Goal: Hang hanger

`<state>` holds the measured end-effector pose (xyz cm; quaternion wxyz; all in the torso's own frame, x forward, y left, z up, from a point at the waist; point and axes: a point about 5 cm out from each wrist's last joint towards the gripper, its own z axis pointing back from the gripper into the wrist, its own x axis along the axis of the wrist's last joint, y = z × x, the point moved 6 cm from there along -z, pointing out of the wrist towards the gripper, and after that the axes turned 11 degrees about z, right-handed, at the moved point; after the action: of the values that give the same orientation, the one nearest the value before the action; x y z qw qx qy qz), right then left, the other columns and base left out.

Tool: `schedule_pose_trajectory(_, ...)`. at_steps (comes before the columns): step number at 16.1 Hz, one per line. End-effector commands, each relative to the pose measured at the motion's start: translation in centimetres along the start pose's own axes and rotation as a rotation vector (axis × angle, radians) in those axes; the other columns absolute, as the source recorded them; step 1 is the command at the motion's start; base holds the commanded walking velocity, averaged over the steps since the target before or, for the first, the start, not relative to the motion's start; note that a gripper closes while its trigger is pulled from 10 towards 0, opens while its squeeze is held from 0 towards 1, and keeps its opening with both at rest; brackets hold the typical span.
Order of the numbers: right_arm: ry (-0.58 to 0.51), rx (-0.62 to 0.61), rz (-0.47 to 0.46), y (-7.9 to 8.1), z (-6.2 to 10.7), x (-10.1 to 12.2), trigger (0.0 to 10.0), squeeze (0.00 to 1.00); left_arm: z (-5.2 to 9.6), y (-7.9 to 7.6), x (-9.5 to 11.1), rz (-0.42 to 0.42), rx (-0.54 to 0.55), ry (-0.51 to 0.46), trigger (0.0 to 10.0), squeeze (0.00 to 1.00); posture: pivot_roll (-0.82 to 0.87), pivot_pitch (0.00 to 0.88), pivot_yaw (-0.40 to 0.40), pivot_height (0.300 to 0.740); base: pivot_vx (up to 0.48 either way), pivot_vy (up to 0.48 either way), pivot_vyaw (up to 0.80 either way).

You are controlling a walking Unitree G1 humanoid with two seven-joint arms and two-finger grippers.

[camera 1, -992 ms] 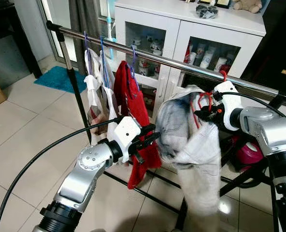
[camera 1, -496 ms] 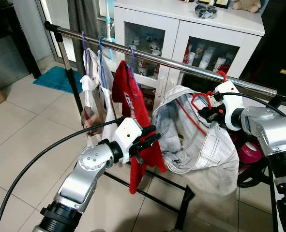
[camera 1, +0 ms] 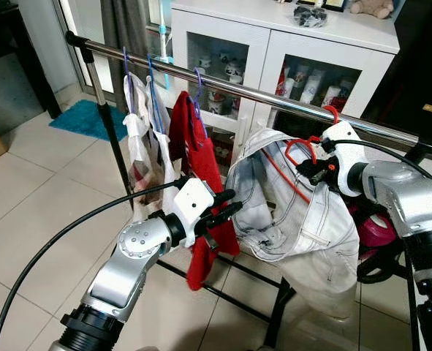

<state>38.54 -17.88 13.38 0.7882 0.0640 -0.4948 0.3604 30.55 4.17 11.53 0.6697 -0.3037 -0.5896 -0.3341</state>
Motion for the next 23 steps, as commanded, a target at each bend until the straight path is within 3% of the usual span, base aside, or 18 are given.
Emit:
schedule_pose_trajectory(1, -0.101, -0.002, 0.001, -0.5, 0.9, 2.6, 0.0, 0.0, -0.2, 0.0, -0.1, -0.014, -0.006, 0.008, 10.0, 0.0, -0.05, 0.0, -0.051, 0.74, 0.0, 0.0, 0.0)
schedule_pose_trajectory(4, -0.191, -0.025, -0.011, -1.1, 2.3, 4.8, 0.0, 0.0, -0.5, -0.5, -0.6, -0.011, -0.011, 0.022, 10.0, 0.0, -0.06, 0.0, -0.042, 0.74, 0.0, 0.0, 0.0)
schedule_pose_trajectory(10, -0.228, -0.02, -0.023, -0.5, 3.5, 5.6, 0.0, 0.0, -0.5, -0.3, -0.7, -0.006, -0.001, 0.026, 10.0, 0.0, -0.07, 0.0, -0.045, 0.74, 0.0, 0.0, 0.0)
schedule_pose_trajectory(16, -0.174, 0.036, -0.031, 2.3, 3.8, 3.3, 0.0, 0.0, -0.2, -0.1, -0.9, -0.005, 0.016, 0.03, 10.0, 0.0, -0.06, 0.0, -0.047, 0.74, 0.0, 0.0, 0.0)
schedule_pose_trajectory(19, -0.141, -0.022, -0.055, 3.2, 3.9, 1.8, 0.0, 0.0, -0.1, 2.3, -0.7, 0.04, 0.176, 0.017, 10.0, 0.0, -0.07, 0.0, -0.044, 0.74, 0.0, 0.0, 0.0)
schedule_pose_trajectory(22, -0.161, -0.103, -0.122, 3.7, 4.2, 1.0, 0.0, 0.0, 0.3, 2.9, -0.8, 0.09, 0.25, -0.001, 10.0, 0.0, -0.07, 0.0, -0.054, 0.74, 0.0, 0.0, 0.0)
schedule_pose_trajectory(23, -0.174, -0.131, -0.176, 4.5, 4.2, 0.5, 0.0, 0.0, 0.8, 3.3, -0.6, 0.097, 0.287, -0.018, 10.0, 0.0, -0.06, 0.0, -0.055, 0.74, 0.0, 0.0, 0.0)
